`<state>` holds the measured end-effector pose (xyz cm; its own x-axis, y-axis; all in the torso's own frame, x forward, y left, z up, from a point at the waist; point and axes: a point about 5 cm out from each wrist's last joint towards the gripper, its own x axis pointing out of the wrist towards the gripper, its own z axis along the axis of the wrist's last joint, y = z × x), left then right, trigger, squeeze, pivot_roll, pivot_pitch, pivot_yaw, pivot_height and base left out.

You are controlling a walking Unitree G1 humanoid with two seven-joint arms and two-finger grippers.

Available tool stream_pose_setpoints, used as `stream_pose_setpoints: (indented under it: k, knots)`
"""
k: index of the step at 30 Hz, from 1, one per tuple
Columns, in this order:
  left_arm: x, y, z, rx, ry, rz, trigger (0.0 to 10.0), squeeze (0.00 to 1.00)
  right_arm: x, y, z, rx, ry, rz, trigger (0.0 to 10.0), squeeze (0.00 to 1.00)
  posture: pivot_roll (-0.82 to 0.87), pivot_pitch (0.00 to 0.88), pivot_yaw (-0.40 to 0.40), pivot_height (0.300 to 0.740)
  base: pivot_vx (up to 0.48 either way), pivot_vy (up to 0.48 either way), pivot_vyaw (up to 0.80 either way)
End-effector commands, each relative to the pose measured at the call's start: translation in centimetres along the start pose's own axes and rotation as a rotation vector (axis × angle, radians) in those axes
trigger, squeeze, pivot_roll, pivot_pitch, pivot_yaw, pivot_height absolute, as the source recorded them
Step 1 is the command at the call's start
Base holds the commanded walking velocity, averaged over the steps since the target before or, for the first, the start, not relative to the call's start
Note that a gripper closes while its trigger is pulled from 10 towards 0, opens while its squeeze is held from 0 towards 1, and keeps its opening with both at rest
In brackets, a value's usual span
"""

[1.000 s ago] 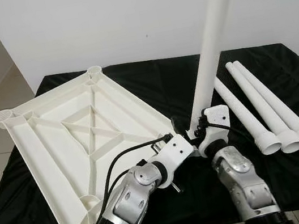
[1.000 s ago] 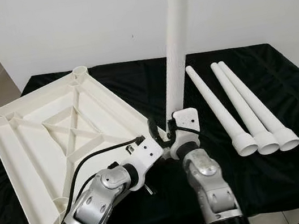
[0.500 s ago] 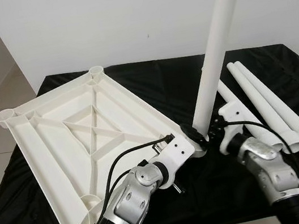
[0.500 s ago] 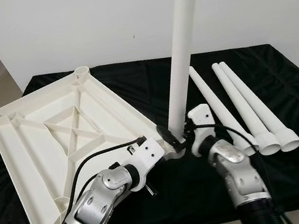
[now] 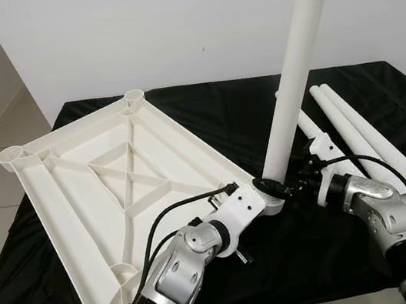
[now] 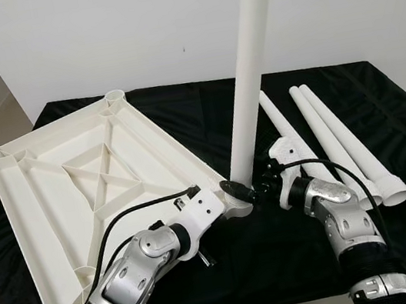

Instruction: Building children table

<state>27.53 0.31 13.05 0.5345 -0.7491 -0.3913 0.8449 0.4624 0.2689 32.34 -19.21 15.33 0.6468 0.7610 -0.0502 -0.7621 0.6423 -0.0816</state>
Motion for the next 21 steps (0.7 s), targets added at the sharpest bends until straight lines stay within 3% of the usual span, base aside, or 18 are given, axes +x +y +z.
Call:
stream_pose_setpoints:
  k: [1, 5, 6, 7, 8, 19, 20, 21]
  knots:
    - [0.11, -0.4, -0.07, 0.01, 0.012, -0.028, 10.0, 0.0, 0.32, -0.49, 0.54, -0.027, -0.008, 0.024, 10.0, 0.0, -0.12, 0.039, 0.03, 0.74, 0.0, 0.0, 0.0]
    - [0.09, -0.41, -0.09, 0.011, 0.013, -0.028, 10.0, 0.0, 0.55, -0.47, 0.59, -0.022, -0.016, 0.038, 10.0, 0.0, -0.12, 0.041, 0.031, 0.74, 0.0, 0.0, 0.0]
    - [0.1, -0.4, -0.09, 0.01, 0.014, -0.028, 10.0, 0.0, 0.69, -0.42, 0.59, -0.013, -0.023, 0.049, 1.8, 0.0, -0.12, 0.04, 0.031, 0.74, 0.0, 0.0, 0.0]
    - [0.1, -0.4, -0.09, 0.01, 0.014, -0.028, 10.0, 0.0, 0.69, -0.42, 0.59, -0.013, -0.023, 0.049, 1.8, 0.0, -0.12, 0.04, 0.031, 0.74, 0.0, 0.0, 0.0]
    - [0.1, -0.41, -0.09, 0.01, 0.014, -0.028, 10.0, 0.0, 0.79, -0.42, 0.6, -0.009, -0.03, 0.058, 0.0, 0.0, -0.12, 0.041, 0.03, 0.74, 0.0, 0.0, 0.0]
    - [0.02, -0.33, -0.17, 0.009, 0.017, -0.026, 10.0, 0.0, 0.84, -0.04, 0.17, 0.027, -0.049, 0.094, 0.0, 0.0, -0.12, 0.043, 0.032, 0.74, 0.0, 0.0, 0.0]
    - [0.04, -0.38, -0.15, 0.008, 0.016, -0.028, 10.0, 0.0, 0.82, 0.12, 0.09, 0.026, -0.049, 0.082, 10.0, 0.0, -0.12, 0.043, 0.03, 0.74, 0.0, 0.0, 0.0]
    - [0.06, -0.42, -0.13, 0.007, 0.016, -0.029, 10.0, 0.0, 0.81, 0.22, 0.05, 0.025, -0.048, 0.073, 10.0, 0.0, -0.12, 0.043, 0.03, 0.74, 0.0, 0.0, 0.0]
